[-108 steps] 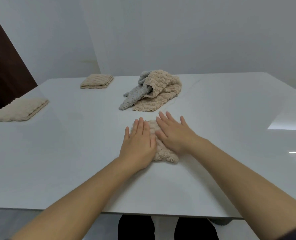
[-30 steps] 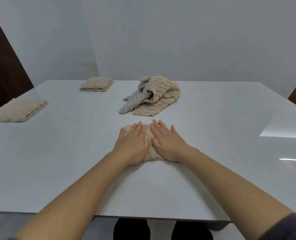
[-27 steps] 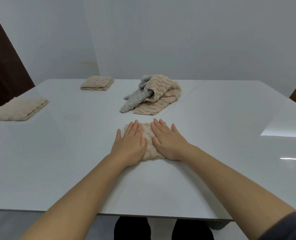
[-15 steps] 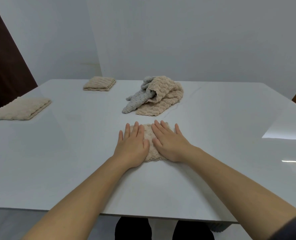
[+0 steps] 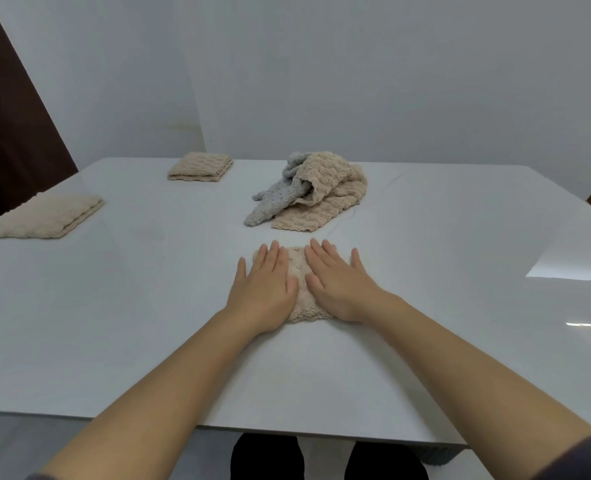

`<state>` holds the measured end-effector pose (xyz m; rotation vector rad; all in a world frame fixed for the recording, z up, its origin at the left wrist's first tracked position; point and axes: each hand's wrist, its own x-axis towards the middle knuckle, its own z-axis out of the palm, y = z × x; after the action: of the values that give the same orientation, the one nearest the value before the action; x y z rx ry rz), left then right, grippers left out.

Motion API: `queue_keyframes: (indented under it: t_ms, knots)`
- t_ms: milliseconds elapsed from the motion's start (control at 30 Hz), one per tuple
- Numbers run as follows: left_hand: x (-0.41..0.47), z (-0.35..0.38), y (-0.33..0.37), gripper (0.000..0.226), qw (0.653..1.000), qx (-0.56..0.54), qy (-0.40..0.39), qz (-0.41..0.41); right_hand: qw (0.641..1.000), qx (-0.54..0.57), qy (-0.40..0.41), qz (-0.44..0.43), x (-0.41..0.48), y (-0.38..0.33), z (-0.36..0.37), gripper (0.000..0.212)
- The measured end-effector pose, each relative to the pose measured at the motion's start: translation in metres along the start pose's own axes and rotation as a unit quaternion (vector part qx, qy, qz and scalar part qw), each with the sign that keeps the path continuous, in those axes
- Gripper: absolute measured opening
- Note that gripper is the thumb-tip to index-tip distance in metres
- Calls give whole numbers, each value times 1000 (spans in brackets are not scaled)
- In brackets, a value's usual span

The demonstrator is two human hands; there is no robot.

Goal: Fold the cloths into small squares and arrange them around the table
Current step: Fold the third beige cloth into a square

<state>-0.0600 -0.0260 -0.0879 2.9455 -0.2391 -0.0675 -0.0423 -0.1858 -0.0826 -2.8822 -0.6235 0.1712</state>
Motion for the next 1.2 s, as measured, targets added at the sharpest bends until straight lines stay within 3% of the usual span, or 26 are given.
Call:
queue_keyframes:
  t_ms: [333, 500, 567, 667, 733, 800, 867, 933, 1033, 1133, 1167, 1200]
  knots:
    - [-3, 3, -29, 65, 995, -9, -5, -95, 997, 44, -23, 56, -14, 23, 0, 59]
    - [-12, -13, -28, 41, 983, -54, 115, -130, 994, 77, 40, 66, -13, 16, -14, 60]
    - [-4, -27, -22, 35, 967, -150, 77, -190, 995, 71, 52, 39, -8, 3, -17, 61]
    - [10, -51, -16, 24, 909, -314, -56, -269, 998, 52, 20, 26, -2, -6, -7, 63]
    - [16, -58, -14, 28, 896, -325, -113, -282, 997, 62, 20, 38, 0, -5, 3, 66]
    - [18, -58, -13, 29, 902, -329, -102, -261, 994, 91, 45, 49, 0, -4, 7, 69]
    - [22, -51, -14, 23, 889, -408, -48, -205, 983, 158, 78, 55, 1, -1, 9, 76]
    - [24, -44, -13, 23, 857, -494, 6, -150, 937, 322, 120, 67, 3, 4, 5, 88]
    - [20, -43, -6, 18, 792, -598, 76, -96, 793, 576, 155, 123, 6, 9, -7, 92]
    - [22, -47, 0, 20, 732, -665, 98, -106, 663, 718, 89, 194, 9, 16, -20, 52]
    - [24, -46, -1, 17, 722, -675, 94, -123, 645, 733, 71, 205, 10, 18, -21, 37]
    - [26, -45, -1, 16, 716, -679, 82, -143, 649, 728, 65, 211, 11, 20, -22, 28]
